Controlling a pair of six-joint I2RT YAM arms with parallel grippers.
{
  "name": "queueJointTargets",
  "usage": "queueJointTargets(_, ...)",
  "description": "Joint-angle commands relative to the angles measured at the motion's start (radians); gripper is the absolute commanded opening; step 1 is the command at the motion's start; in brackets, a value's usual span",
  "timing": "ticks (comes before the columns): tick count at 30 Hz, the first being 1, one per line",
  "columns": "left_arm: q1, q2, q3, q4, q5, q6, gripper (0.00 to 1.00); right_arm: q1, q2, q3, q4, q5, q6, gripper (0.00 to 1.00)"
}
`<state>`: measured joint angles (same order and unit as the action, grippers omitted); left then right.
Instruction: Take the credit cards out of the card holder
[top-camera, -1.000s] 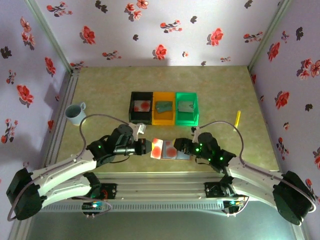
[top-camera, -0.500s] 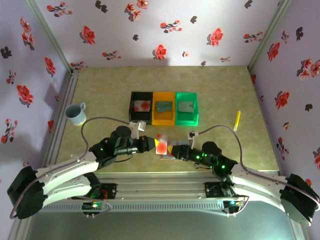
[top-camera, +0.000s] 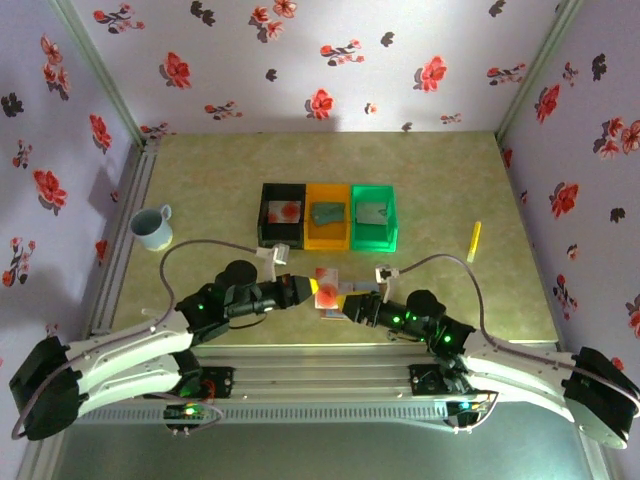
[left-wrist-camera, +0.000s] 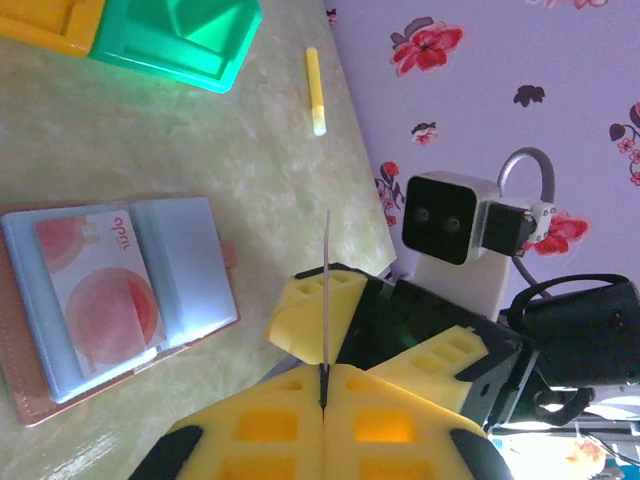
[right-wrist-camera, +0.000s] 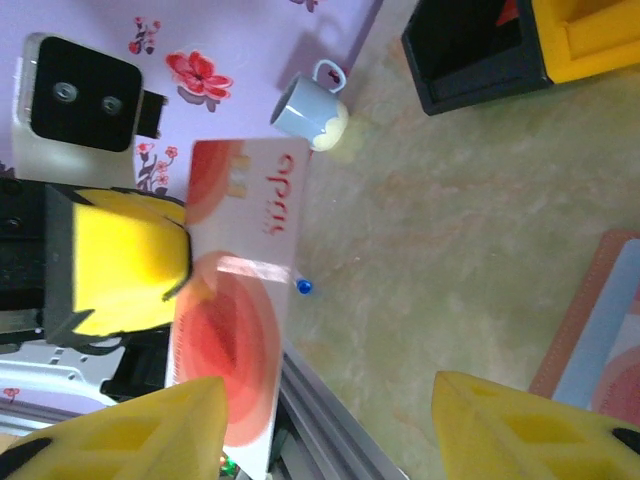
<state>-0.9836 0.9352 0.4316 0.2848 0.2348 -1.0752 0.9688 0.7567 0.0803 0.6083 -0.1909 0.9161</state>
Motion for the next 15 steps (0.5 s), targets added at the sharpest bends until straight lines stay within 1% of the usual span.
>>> queueJointTargets(1, -0.019, 0.025, -0.021, 0.095, -0.025, -0.03, 0.0, 0.01, -0.019, -0.015, 0.055, 0.008, -0.031, 0.56)
queueJointTargets(4, -0.028, 0.04, -0.028, 0.13, -0.027, -0.044, 0.0, 0.013, -0.028, -0.024, 0.068, 0.011, -0.03, 0.56)
queueJointTargets(10, -0.048, 0.027, -0.027, 0.139, -0.041, -0.052, 0.0, 0.019, -0.025, -0.024, 0.082, 0.013, -0.029, 0.55)
queueJointTargets(13, -0.059, 0.02, -0.033, 0.142, -0.055, -0.052, 0.0, 0.021, -0.018, -0.023, 0.093, 0.002, -0.029, 0.53)
queueJointTargets(15, -0.065, 0.026, -0.038, 0.148, -0.061, -0.055, 0.0, 0.025, -0.018, -0.023, 0.104, -0.003, -0.028, 0.5)
